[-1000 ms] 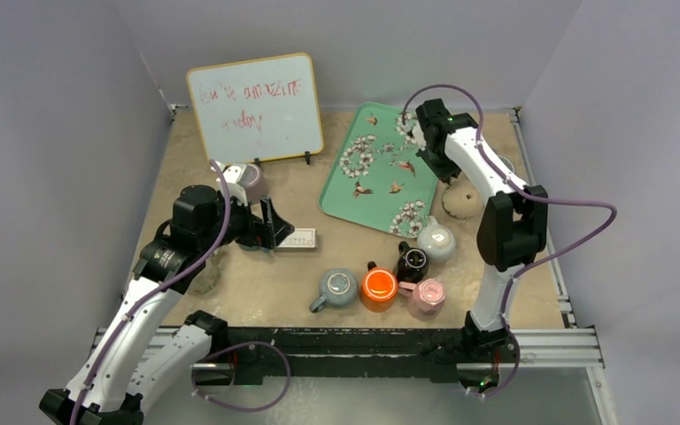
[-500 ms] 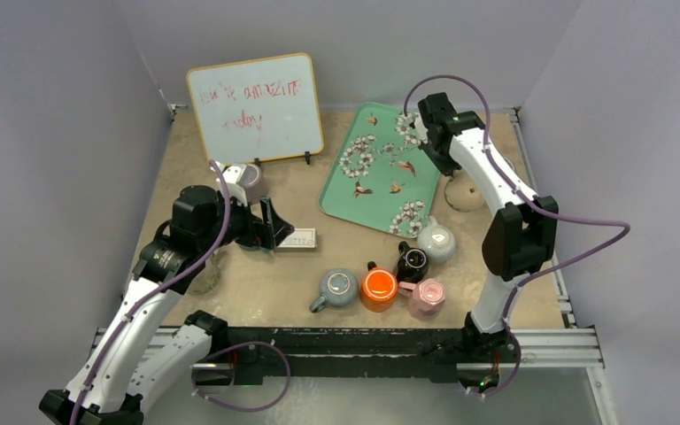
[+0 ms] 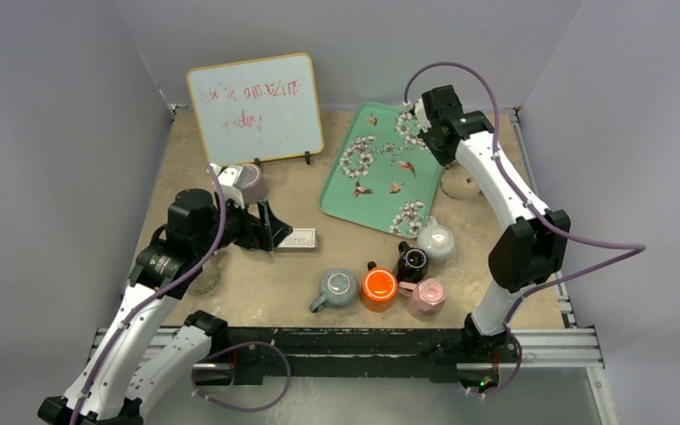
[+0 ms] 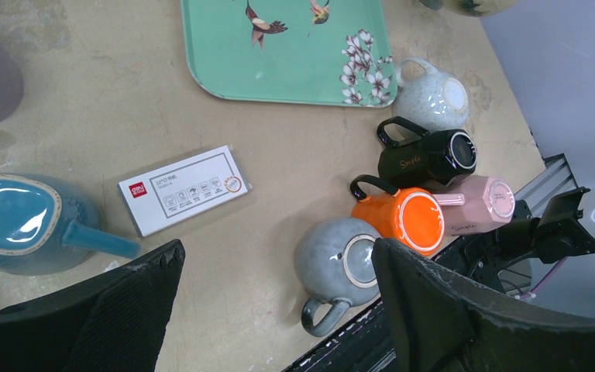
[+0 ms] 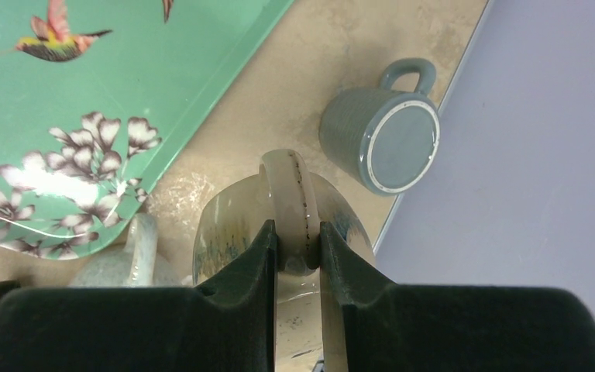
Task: Turn the mug right side up
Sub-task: Turn over the cup at the corner of the board.
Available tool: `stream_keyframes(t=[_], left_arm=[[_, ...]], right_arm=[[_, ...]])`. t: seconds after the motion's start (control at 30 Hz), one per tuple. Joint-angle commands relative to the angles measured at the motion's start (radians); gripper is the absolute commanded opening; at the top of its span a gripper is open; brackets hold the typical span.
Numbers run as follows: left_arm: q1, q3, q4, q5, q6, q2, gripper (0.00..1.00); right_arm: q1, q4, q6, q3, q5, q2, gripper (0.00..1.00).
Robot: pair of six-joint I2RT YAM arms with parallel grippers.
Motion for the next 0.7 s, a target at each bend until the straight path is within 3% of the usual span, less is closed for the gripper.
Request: stream_keyframes(t=[0.0,0.23,0.4,0.67], left_arm=[[-0.004,-0.006,0.023,0.003,0.016,-0.01,0.9],[-0.005,-0.015,0.035,0.016,0.026,-0.015,0.89],[-0.005,-0.029,0.073,0.028,0.037,-0.015,0.88],[-0.005,-0.063,0.336,0.142,0.037,0.006,0.88]], right_arm=[[0.009,0.09,-0.025,-0.003,-0.03,-0.094,0.0],[0.022,0.147,-0.029,-0.027,-0.156,-0.124,0.0],[0.037,0.234,-0.012,-0.097,-0.325,-0.166,0.0],[0.073,0.455,0.083,-0.235,-0.58,-0.255,0.0]])
